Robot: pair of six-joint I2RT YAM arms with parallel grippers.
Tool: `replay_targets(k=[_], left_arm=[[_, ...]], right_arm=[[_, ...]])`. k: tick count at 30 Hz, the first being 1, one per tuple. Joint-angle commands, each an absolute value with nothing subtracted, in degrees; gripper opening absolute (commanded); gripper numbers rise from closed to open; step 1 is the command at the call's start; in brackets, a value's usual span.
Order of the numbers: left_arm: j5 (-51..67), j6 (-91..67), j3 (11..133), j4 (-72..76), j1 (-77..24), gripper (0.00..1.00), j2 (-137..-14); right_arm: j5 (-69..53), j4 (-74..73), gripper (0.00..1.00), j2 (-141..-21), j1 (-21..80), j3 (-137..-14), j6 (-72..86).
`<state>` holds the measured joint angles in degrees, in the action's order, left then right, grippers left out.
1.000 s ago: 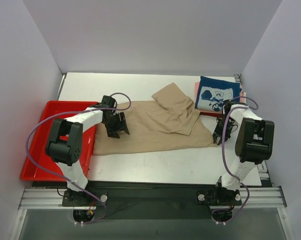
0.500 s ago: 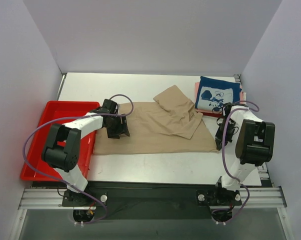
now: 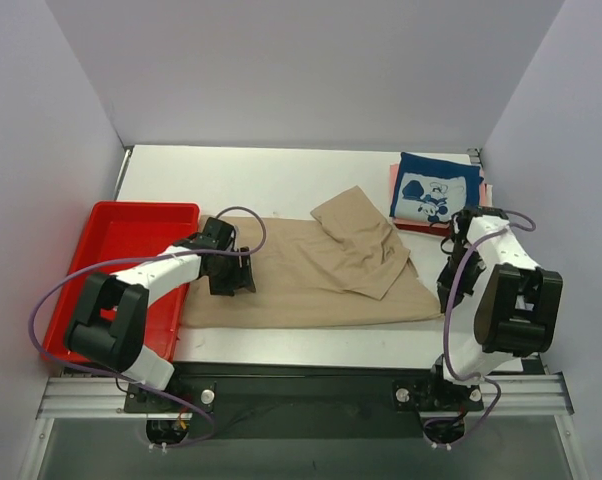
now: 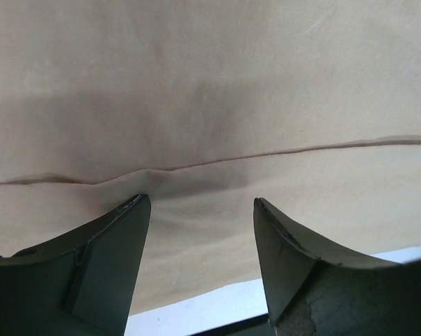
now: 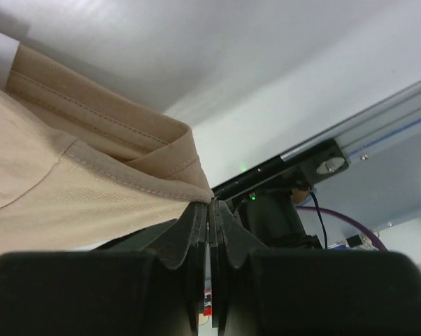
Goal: Fold and stack the t-shirts
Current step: Fold the flattened tshirt in 1/3 of the way
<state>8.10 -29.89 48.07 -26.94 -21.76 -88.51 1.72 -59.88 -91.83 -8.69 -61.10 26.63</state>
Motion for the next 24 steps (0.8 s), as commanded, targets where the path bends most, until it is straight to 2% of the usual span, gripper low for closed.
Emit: replay_targets(k=[1, 12, 14, 15, 18, 21, 24], left_arm=[[5.98, -30.23, 45.17, -37.88, -23.9, 0.72, -88.51], [6.59, -29.97, 54.66, -46.31, -26.02, 0.75, -85.26], [6.5, -29.53, 58.07, -47.54, -26.02, 0.76, -85.17], [6.59, -29.27, 59.14, -48.77, -25.93, 0.76, -85.17], [5.71, -28.83, 63.18, -50.27, -25.84, 0.77, -85.52], [6.58, -28.92, 63.37, -49.49, -25.14, 0.78, -86.65], [7.29, -29.0, 62.14, -47.91, -24.43, 0.78, -87.89]], right_arm=[[6.76, -69.51, 0.0, -87.63, -9.49, -61.17, 29.35], [9.14, -74.09, 0.02, -82.53, -10.72, -61.61, 29.53], [7.14, -74.0, 0.16, -83.31, -10.72, -62.57, 28.13], [5.99, -74.0, 0.32, -83.49, -10.64, -63.36, 27.52], [2.13, -72.43, 0.52, -83.67, -7.92, -67.05, 25.05], [-2.61, -67.53, 0.6, -84.72, -4.23, -69.08, 24.7], [-6.84, -63.03, 0.6, -87.53, -1.94, -67.68, 25.31]])
